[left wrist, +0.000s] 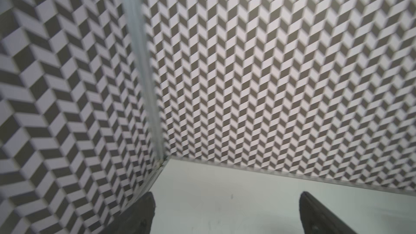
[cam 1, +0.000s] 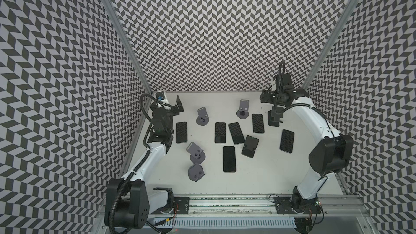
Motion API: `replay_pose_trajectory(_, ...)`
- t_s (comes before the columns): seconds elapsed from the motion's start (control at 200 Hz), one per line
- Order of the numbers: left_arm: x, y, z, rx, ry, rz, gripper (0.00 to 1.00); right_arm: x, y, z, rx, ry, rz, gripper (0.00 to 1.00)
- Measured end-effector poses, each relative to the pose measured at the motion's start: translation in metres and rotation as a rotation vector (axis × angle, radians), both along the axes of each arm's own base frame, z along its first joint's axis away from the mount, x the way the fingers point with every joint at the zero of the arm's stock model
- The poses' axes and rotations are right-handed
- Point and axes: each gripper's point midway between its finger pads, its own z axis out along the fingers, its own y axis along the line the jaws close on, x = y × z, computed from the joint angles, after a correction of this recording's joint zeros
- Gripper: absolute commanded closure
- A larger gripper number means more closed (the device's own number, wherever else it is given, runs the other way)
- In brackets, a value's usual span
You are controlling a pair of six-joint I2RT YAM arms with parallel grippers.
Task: Remove the phone from the phone stand
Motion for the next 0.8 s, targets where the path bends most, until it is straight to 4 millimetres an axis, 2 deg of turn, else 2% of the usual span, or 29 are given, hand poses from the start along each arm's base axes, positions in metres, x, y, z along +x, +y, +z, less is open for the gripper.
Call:
replay_pose_trajectory(0.09,-0.007,0.034,-0.025,-0.007,0.023,0.100,0.02,-0.010,-0.012,0.017,-0.003,-0.071,-0.030,0.15)
replay_pose_trajectory(0.16,-0.011,0.049,-0.044,-0.006,0.047,0.147,0.02,-0.021,-0.026,0.029,-0.023,-0.142,-0.075,0.14)
replay_pose_trajectory(0.25,-0.014,0.055,-0.067,0.007,0.075,0.162,0.02,-0.041,-0.049,0.042,-0.065,-0.286,-0.149,0.10)
replay_pose_trajectory(0.386,-0.015,0.055,-0.099,0.008,0.132,0.158,0.02,-0.087,-0.088,0.051,-0.152,-0.547,-0.266,0.08)
replay_pose_trajectory(0.491,-0.019,0.052,-0.110,-0.017,0.129,0.145,0.03,-0.107,-0.106,0.035,-0.233,-0.648,-0.301,0.06)
replay_pose_trajectory(0.576,-0.022,0.048,-0.120,-0.047,0.129,0.125,0.03,-0.110,-0.116,0.004,-0.288,-0.645,-0.307,0.07)
replay_pose_trajectory(0.706,-0.022,0.041,-0.124,-0.068,0.128,0.081,0.03,-0.117,-0.123,-0.044,-0.322,-0.586,-0.278,0.08)
replay_pose_trajectory(0.801,-0.020,0.035,-0.121,-0.069,0.113,0.047,0.03,-0.122,-0.121,-0.059,-0.310,-0.596,-0.245,0.09)
